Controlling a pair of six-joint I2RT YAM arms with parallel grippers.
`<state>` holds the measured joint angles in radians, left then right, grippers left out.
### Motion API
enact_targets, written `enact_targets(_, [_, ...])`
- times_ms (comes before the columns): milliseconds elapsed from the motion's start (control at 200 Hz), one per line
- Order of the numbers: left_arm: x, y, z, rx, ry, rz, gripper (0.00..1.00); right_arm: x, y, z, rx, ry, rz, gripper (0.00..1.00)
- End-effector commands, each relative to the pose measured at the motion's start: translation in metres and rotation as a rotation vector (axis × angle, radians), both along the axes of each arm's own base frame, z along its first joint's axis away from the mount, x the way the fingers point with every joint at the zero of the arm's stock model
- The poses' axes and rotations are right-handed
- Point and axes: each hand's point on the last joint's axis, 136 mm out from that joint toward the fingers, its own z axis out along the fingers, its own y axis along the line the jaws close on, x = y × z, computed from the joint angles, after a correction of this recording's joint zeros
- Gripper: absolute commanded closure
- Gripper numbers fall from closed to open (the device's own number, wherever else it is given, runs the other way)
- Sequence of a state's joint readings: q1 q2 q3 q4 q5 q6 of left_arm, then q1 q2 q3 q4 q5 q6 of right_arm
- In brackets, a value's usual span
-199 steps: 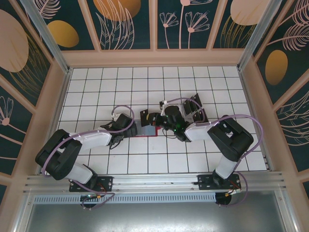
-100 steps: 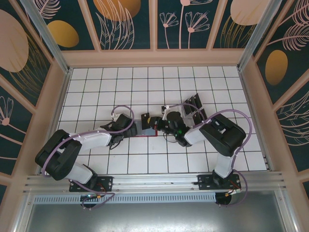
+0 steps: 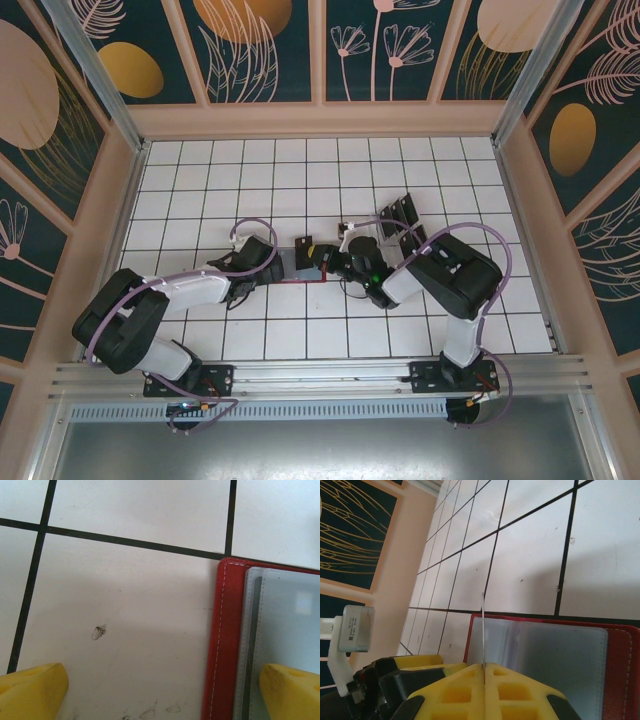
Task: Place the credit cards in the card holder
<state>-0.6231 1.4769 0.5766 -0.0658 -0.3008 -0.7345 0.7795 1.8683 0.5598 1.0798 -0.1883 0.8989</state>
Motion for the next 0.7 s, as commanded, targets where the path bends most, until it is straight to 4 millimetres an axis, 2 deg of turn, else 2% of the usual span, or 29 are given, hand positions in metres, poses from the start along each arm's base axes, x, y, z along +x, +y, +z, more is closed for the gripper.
enact_targets(0, [-0.029,0.023,-0.03,0.091,0.127,0.009,0.01,0.004,-0.001,0.0,0.022,-0.019,-0.027,1.0])
enact_targets(375, [-0.031,0.023,-0.032,0.091,0.131,0.008,0.01,0.003,0.007,-0.009,0.05,0.001,-0.016,1.0])
enact_targets(696, [-0.032,0.023,-0.032,0.09,0.133,0.004,0.02,0.001,0.012,-0.009,0.078,0.013,-0.005,1.0])
